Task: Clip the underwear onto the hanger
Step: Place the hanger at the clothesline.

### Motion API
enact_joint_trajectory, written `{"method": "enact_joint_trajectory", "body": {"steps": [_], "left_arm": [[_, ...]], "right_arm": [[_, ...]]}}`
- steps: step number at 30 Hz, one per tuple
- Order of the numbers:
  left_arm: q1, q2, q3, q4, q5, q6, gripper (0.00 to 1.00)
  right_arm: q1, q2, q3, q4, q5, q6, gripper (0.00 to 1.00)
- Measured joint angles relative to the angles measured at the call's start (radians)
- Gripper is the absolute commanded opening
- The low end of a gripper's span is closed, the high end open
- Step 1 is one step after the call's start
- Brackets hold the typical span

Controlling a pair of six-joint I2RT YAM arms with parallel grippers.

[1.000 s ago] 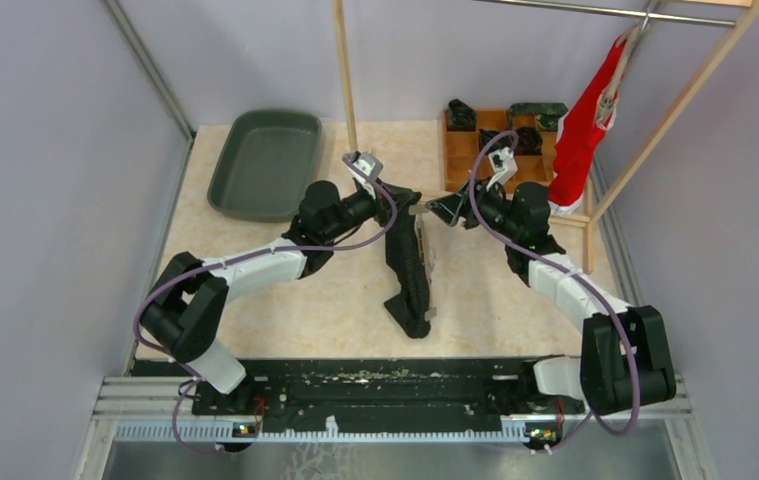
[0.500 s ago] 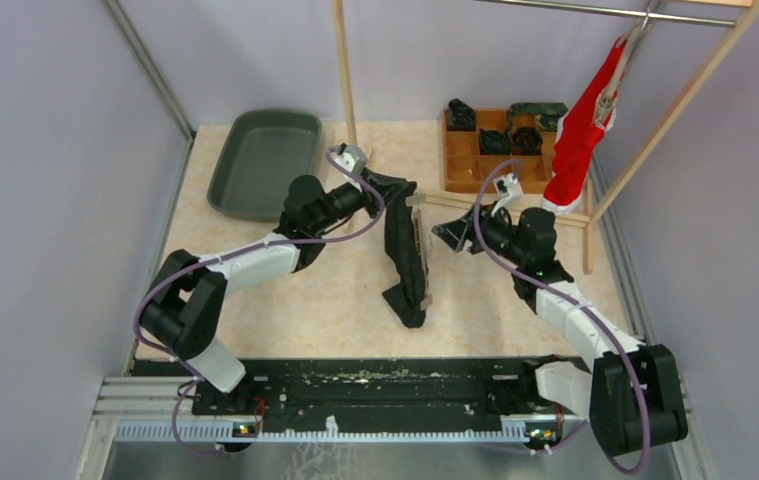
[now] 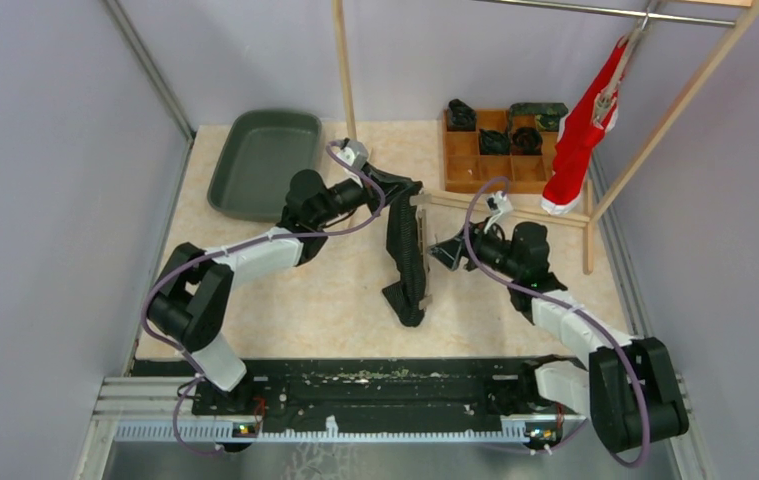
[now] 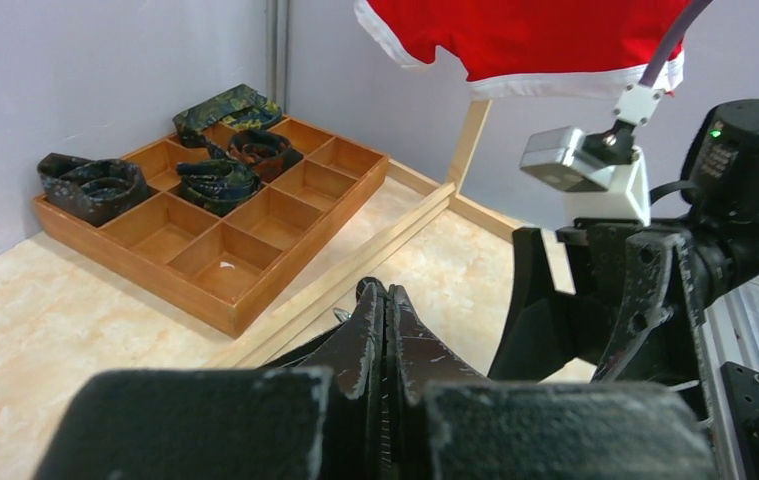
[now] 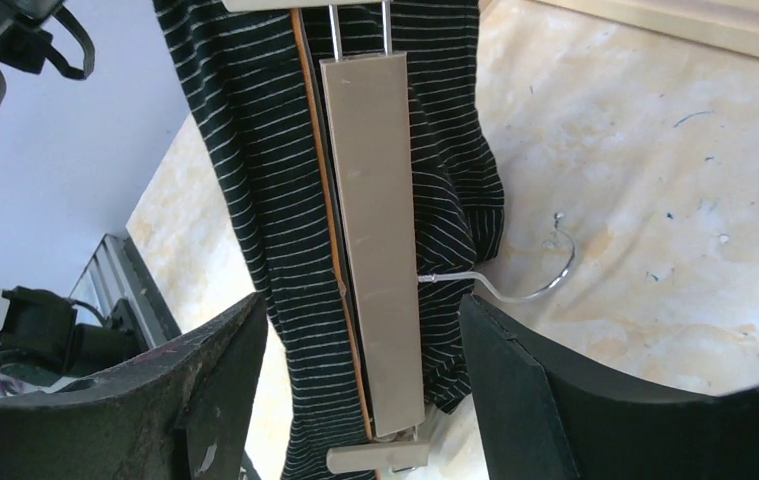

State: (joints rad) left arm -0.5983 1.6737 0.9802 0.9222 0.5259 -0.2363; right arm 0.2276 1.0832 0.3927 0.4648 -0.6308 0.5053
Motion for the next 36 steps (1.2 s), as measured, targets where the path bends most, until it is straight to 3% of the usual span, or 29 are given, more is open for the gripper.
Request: {"method": "enact_joint_trajectory", "body": {"steps": [15,18,23,27,28,29,31,34,36], "left_arm": [[0.0,0.008,0.007,0.025,0.055,-0.051,0.0],[0.0,0.008,0.007,0.03,0.062,-0.056,0.0],[0.0,0.008,0.007,0.035,0.066,-0.059,0.0],[0.0,0.008,0.007,0.034,0.064,-0.06,0.0],[0.0,0.008,0.007,0.034,0.06,-0.061,0.04],[0.0,0.008,0.007,0.027,0.051,-0.064,0.16],[0.0,0.008,0.008,0.003,0.024,-0.07,0.5],[0.0,0.008,0.019,-0.044,-0.032,-0.08,0.89],[0.0,0.005,0.019,-0.065,-0.077,-0.084,0.97]], "right_arm": [[0.079,0.235,0.093,0.134,0.028,-0.012,0.69],[0.081,0.271,0.111,0.159,0.03,-0.014,0.61],[0.094,0.308,0.132,0.181,0.028,-0.015,0.35],[0.101,0.308,0.133,0.189,0.028,-0.022,0.2],[0.102,0.307,0.133,0.188,0.031,-0.024,0.18],[0.104,0.305,0.133,0.185,0.035,-0.028,0.17],[0.106,0.293,0.133,0.164,0.047,-0.037,0.15],[0.106,0.263,0.133,0.129,0.071,-0.052,0.14],[0.106,0.238,0.133,0.101,0.09,-0.065,0.14]]}}
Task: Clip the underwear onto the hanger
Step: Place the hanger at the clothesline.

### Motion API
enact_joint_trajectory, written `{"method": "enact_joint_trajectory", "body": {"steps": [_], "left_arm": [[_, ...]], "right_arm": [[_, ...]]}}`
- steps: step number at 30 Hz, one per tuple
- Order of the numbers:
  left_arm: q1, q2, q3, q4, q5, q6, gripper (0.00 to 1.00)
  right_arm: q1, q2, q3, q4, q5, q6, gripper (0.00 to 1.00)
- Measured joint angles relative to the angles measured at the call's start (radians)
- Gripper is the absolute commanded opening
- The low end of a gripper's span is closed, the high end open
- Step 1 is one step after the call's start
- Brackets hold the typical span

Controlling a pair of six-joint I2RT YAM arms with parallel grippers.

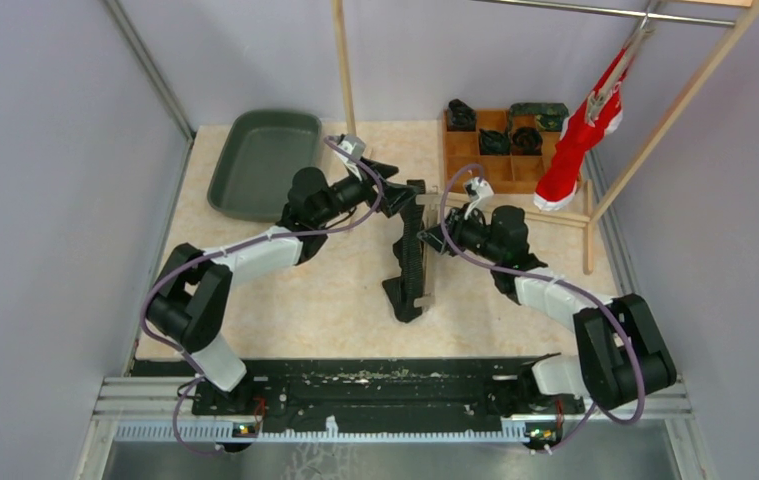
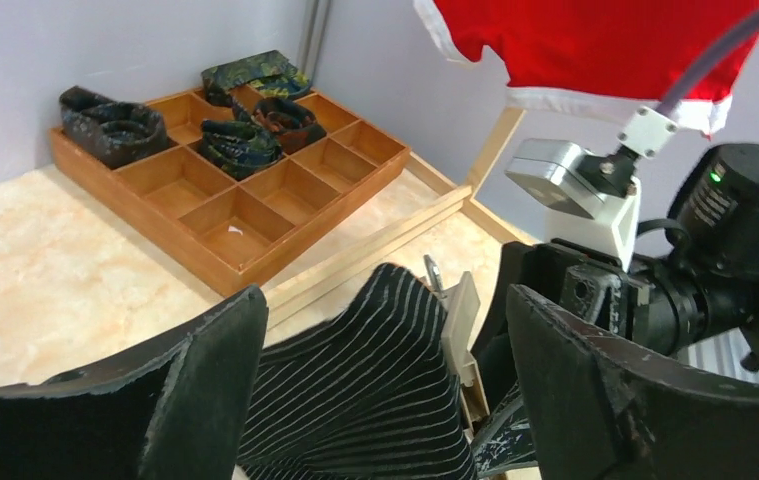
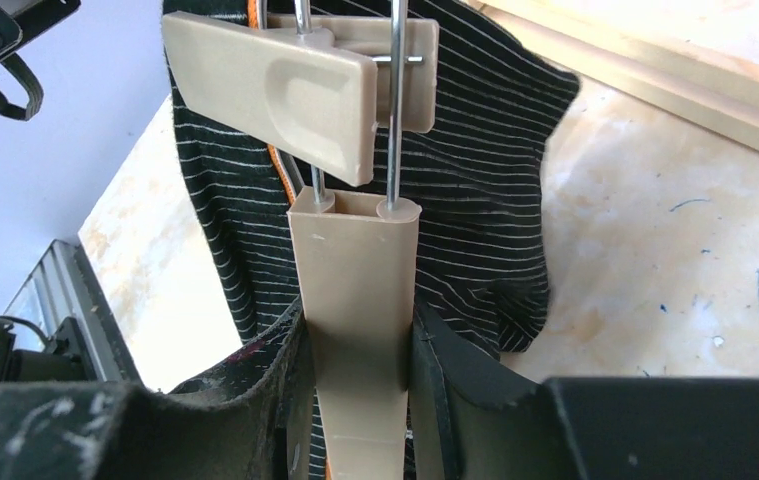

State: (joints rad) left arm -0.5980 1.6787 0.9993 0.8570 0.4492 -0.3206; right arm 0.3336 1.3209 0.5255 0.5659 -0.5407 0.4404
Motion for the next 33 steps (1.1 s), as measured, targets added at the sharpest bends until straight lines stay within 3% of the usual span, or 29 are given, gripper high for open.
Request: {"method": "enact_joint_trajectory", "body": {"steps": [8,18,33], "left_arm": [[0.012,-0.026,-0.015,-0.015,-0.028,-0.04,0.98],[0.012,0.044,-0.016,0.007,0.113,-0.118,0.91],[0.012,0.124,0.0,0.068,0.184,-0.196,0.78]], "right_arm": [[0.0,-0.04,0.0,-0.079,0.04,-0.036,0.14],[0.0,-0.046,0.025,-0.131,0.047,-0.049,0.14],[0.026,-0.055,0.047,-0.152,0.045,-0.056,0.14]]}}
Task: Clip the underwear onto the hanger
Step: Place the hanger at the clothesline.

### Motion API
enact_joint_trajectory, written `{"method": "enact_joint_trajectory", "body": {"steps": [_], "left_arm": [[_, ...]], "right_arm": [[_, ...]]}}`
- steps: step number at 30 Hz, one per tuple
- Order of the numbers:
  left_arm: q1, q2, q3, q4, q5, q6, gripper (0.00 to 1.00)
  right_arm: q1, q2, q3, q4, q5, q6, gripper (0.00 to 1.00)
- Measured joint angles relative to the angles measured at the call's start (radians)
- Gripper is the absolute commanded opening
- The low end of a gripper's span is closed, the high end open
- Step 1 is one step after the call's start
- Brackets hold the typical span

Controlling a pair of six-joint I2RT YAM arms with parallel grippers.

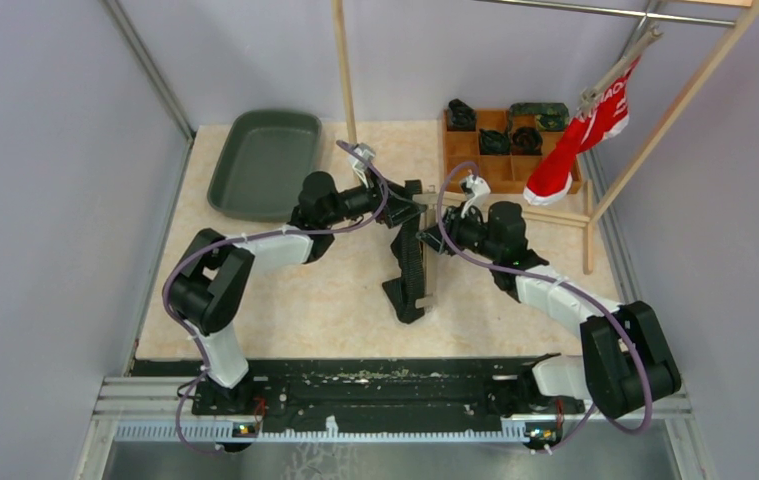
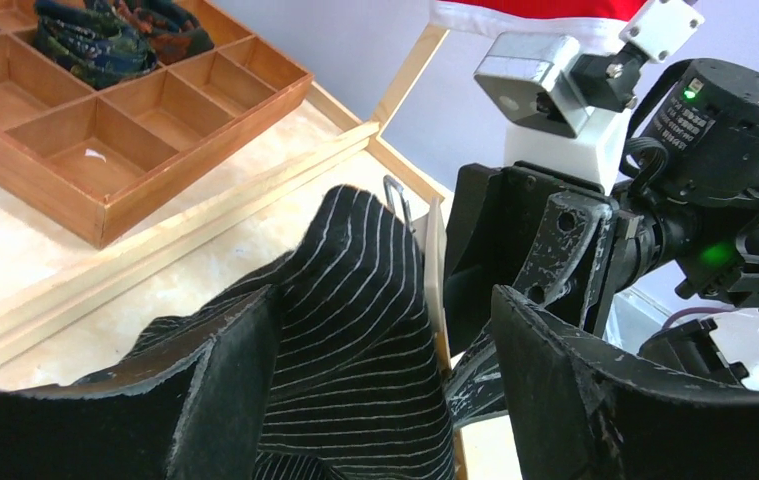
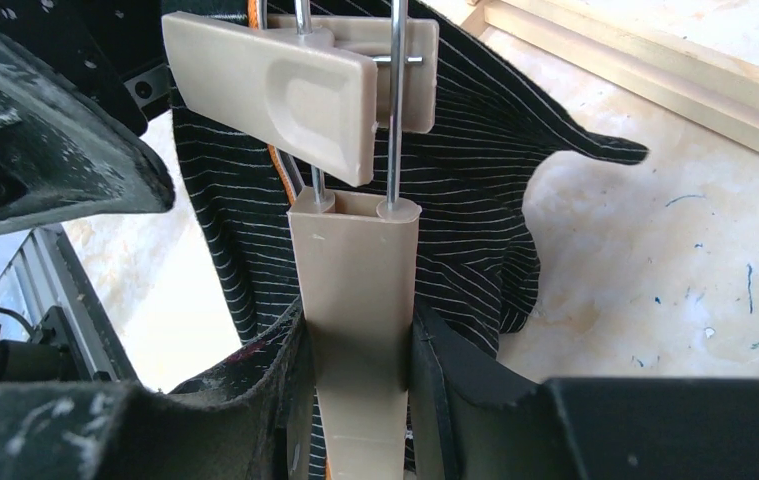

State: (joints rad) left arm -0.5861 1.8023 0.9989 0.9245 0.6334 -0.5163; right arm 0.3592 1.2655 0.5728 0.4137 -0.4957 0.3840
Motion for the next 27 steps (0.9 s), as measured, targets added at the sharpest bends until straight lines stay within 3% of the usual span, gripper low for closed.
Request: {"method": "enact_joint_trajectory", "body": {"steps": [5,9,17,20,23,27], "left_arm": [[0.0,0.01,0.016,0.027,0.02,-0.026,0.54],[0.0,0.021,0.028,0.041,0.03,-0.038,0.43],[0.0,0.029,0.035,0.053,0.048,-0.072,0.09],[-0.001,0.029,0.035,0.065,0.053,-0.097,0.0],[0.001,0.035,0.035,0.095,0.06,-0.121,0.0],[0.013,0.052,0.035,0.135,0.068,-0.139,0.0]], "right_arm": [[0.003,0.0,0.0,-0.003,0.0,-0.002,0.13],[0.011,0.0,0.006,-0.003,-0.002,-0.007,0.13],[0.014,0.0,0.006,-0.015,0.007,-0.017,0.17],[0.014,0.0,0.007,-0.013,0.008,-0.025,0.31],[0.018,0.0,0.017,-0.021,0.013,-0.026,0.5],[0.019,-0.016,0.024,-0.022,0.026,-0.017,0.66]]}}
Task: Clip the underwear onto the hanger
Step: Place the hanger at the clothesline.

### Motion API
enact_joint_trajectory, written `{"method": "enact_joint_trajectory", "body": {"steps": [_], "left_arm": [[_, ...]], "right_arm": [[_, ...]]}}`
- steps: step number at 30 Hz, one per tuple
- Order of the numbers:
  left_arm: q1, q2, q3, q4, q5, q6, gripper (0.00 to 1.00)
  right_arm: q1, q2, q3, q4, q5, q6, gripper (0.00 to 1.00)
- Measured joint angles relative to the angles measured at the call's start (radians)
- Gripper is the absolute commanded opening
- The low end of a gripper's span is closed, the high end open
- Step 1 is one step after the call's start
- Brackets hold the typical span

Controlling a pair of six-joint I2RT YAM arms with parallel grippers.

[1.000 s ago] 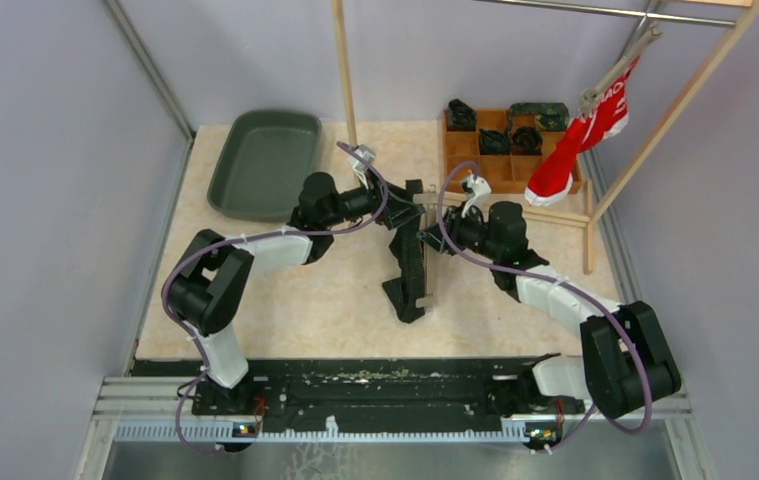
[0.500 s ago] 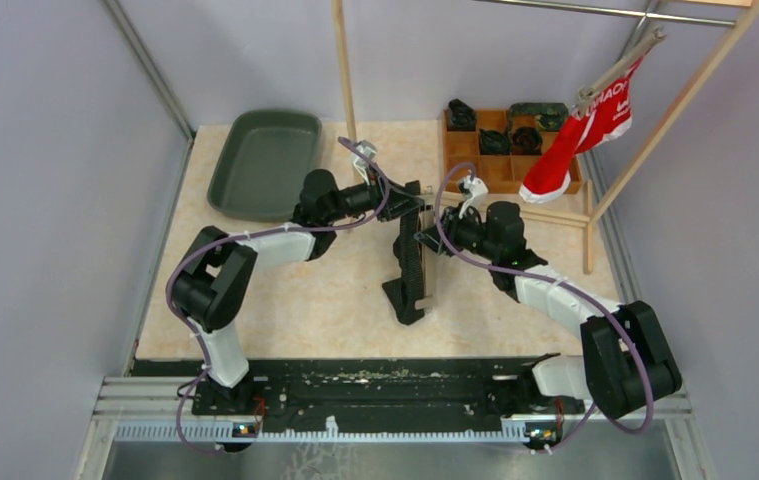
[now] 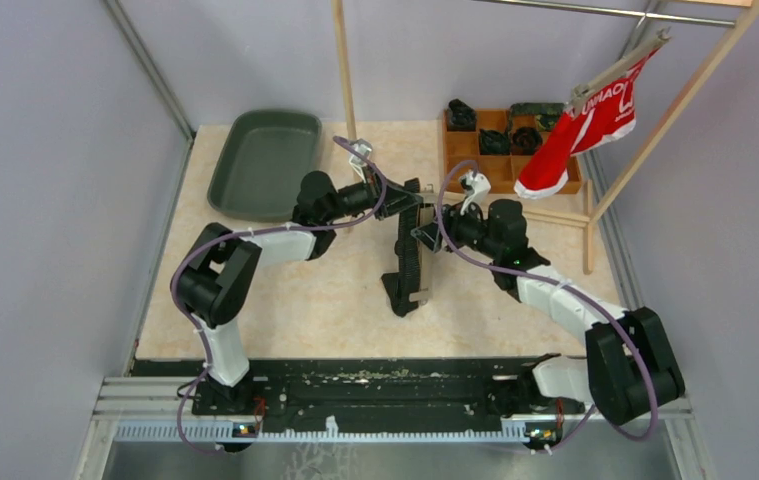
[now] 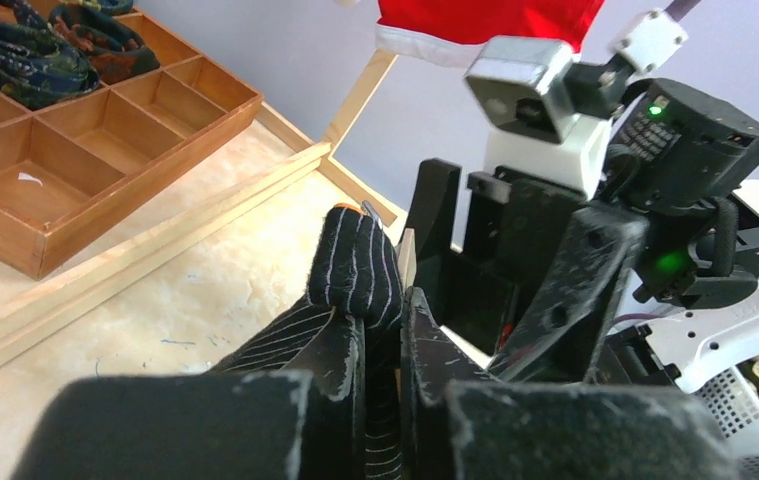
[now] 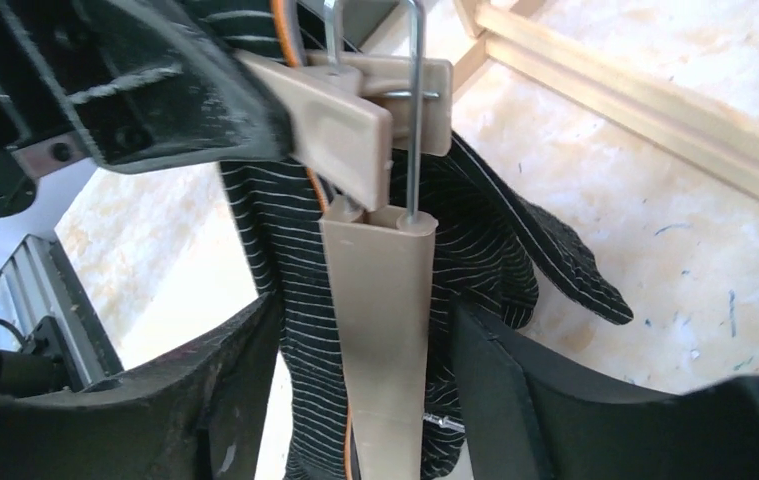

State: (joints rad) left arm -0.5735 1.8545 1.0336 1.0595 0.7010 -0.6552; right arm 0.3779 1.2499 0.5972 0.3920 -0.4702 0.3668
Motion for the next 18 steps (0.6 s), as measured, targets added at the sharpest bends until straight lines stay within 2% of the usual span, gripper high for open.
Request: {"method": "enact_joint_trajectory", "body": {"steps": [7,14,18], "left_arm": [[0.067,0.042,-0.031,0.145,0.042,-0.098,0.0],[0.15,0.142,-0.031,0.406,0.109,-0.274,0.0],[0.169,0.23,0.017,0.451,0.142,-0.387,0.0]], "right_arm": [[0.0,-0.098,0.0,-0.004,0.034,0.003,0.72],[0.0,-0.226,-0.031,-0.02,0.023,-0.007,0.71],[0.0,-0.271,-0.108,-0.013,-0.037,-0.014,0.7]]}}
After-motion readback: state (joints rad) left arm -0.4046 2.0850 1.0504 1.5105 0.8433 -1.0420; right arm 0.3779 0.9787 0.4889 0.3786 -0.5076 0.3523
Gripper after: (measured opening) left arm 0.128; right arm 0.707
